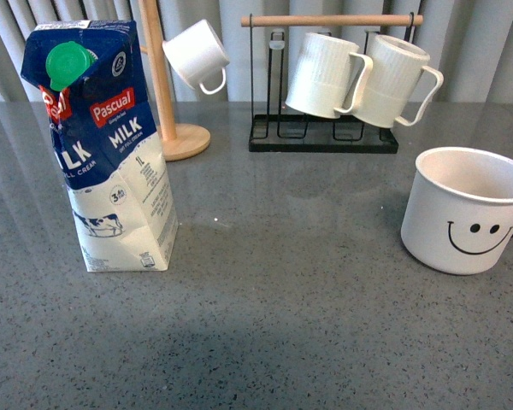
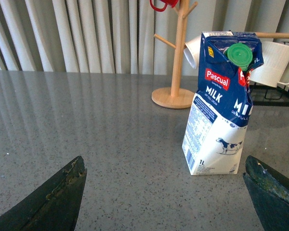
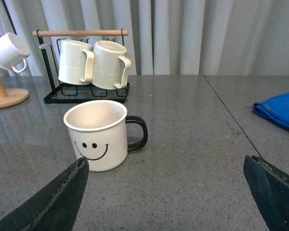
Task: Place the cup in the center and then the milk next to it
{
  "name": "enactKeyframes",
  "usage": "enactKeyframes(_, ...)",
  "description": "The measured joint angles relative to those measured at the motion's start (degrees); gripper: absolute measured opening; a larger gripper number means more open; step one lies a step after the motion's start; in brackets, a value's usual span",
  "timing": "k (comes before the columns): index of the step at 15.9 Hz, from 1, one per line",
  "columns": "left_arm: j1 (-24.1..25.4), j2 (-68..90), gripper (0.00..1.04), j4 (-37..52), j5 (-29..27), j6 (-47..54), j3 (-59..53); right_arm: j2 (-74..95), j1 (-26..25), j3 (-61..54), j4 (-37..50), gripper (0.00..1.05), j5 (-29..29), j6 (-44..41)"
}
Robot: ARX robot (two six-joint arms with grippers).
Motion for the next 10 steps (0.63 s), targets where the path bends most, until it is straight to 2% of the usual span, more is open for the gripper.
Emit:
enactKeyframes(8, 0.00, 0.00, 0.98, 0.00, 0.00, 0.00, 0.00, 0.00, 0.00, 0.00, 0.00, 0.98, 0.00, 0.00)
enactKeyframes(9, 0.00, 0.00, 0.98, 0.00, 0.00, 0.00, 0.00, 0.20, 0.22, 0.17, -1.31, 0.98, 0.76, 0.72)
enactKeyframes(10, 0.00, 0.00, 0.98, -0.02, -0.04, 0.00, 0.00, 4.46, 2.34, 2.84, -7.89, 0.98, 6.69, 6.34)
